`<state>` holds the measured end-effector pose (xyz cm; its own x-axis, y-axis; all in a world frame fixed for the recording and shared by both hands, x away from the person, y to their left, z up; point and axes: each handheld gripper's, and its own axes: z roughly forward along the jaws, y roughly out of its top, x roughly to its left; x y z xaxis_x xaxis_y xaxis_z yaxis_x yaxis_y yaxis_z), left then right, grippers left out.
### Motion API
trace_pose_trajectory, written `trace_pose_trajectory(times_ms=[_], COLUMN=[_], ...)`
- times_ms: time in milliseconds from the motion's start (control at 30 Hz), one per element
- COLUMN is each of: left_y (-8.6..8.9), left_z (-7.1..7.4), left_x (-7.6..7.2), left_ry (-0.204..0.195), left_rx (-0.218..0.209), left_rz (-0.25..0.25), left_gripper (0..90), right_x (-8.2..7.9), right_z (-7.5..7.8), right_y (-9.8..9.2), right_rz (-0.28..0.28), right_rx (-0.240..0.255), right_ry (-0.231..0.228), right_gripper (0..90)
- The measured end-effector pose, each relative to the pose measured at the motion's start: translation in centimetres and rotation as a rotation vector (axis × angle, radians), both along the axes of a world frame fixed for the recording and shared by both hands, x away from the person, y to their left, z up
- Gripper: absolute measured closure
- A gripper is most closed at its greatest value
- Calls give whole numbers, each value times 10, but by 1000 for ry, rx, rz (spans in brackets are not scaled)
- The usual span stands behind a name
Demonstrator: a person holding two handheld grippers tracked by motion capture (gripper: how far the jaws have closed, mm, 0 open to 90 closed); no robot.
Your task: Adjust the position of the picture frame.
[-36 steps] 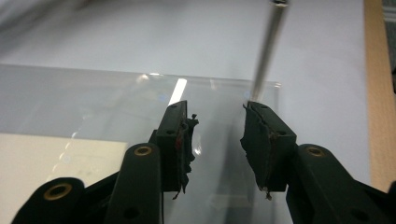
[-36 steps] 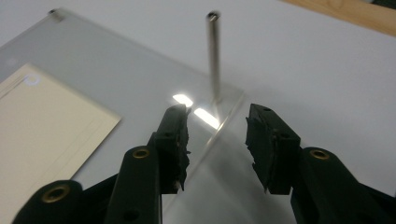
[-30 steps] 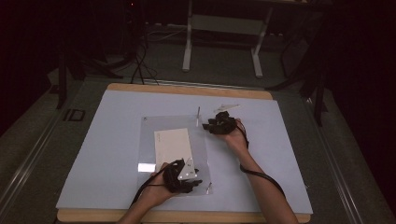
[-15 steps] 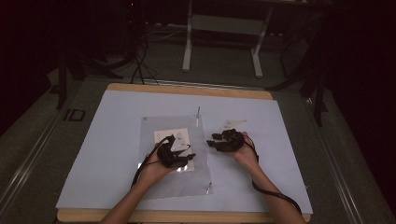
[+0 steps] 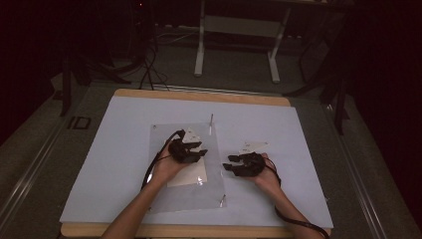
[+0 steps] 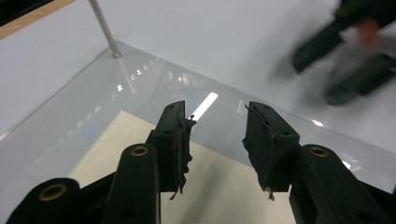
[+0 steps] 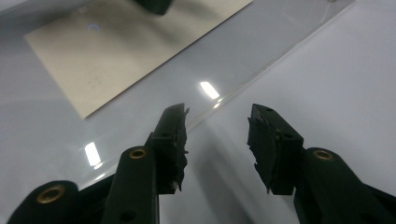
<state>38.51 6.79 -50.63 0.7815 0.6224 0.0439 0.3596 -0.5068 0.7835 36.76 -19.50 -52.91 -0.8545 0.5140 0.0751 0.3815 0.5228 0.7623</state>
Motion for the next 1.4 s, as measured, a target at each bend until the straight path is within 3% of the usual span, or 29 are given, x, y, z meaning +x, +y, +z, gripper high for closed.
trace_pose_trajectory(times_ms=[367,567,800,1100,1400], left_y=[-12,-14,-15,-13,-14], left_z=[-7,-12,-15,-21,-22], left_x=[34,46,57,67,70], left_ry=[20,36,48,72,77], left_rx=[37,18,17,8,24], left_rz=[5,30,53,91,96], left_gripper=[583,584,589,589,588], right_x=[-31,-38,-46,-59,-67], right_z=[-2,0,-3,-7,-6], right_y=[3,2,-4,-4,-6], right_rz=[93,114,123,187,247], right_rx=[-5,10,14,9,7], right_ry=[-14,-16,-6,-13,-20], right_gripper=[588,589,607,645,751])
